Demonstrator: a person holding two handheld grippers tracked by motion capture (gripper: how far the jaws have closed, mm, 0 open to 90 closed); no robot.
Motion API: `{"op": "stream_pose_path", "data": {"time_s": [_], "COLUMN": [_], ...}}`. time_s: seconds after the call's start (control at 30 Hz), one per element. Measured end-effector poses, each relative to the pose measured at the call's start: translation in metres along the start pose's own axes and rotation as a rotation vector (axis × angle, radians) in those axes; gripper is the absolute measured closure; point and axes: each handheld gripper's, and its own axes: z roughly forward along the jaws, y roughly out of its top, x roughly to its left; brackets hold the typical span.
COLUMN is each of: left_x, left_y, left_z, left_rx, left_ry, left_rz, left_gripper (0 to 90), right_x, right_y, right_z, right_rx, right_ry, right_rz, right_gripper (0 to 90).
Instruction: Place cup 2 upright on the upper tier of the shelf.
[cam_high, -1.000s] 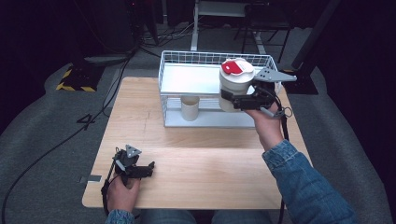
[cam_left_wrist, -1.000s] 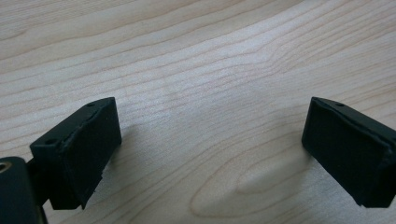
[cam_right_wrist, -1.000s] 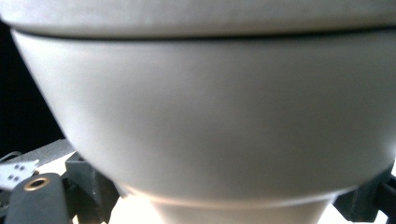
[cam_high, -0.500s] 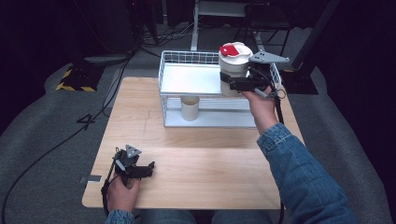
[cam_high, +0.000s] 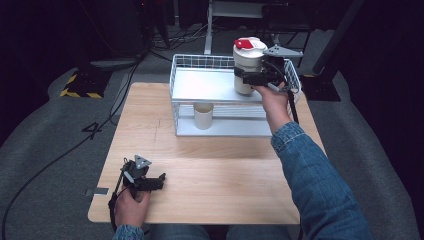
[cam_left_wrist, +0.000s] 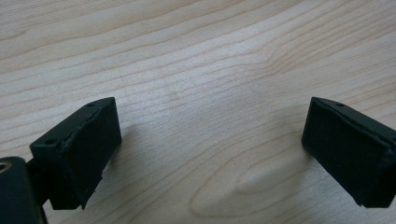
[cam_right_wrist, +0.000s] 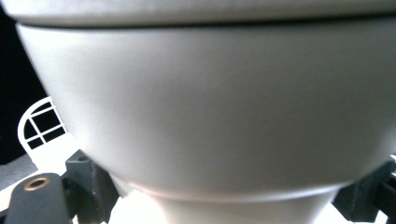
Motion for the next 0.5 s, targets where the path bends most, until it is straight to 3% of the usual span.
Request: {"op": "stream_pose_path", "data": {"time_s": [0.13,0.5], "left_x": [0.000,0.000], "left_y": [0.000,0.000], "left_z": [0.000,0.000], "left_rx": [0.000,0.000], "left_ry": [0.000,0.000], "left_rz": [-0.001,0.000], "left_gripper": [5.3,5.3], "right_x": [-0.004,-0.005], "right_y": [-0.001,-0.004], "right_z": [0.008,0.022], "right_rx": [-0.013,-0.022], "right_ry": [-0.004,-0.034], "right_rz": [0.020,0.001], "right_gripper": [13.6,13.5]}}
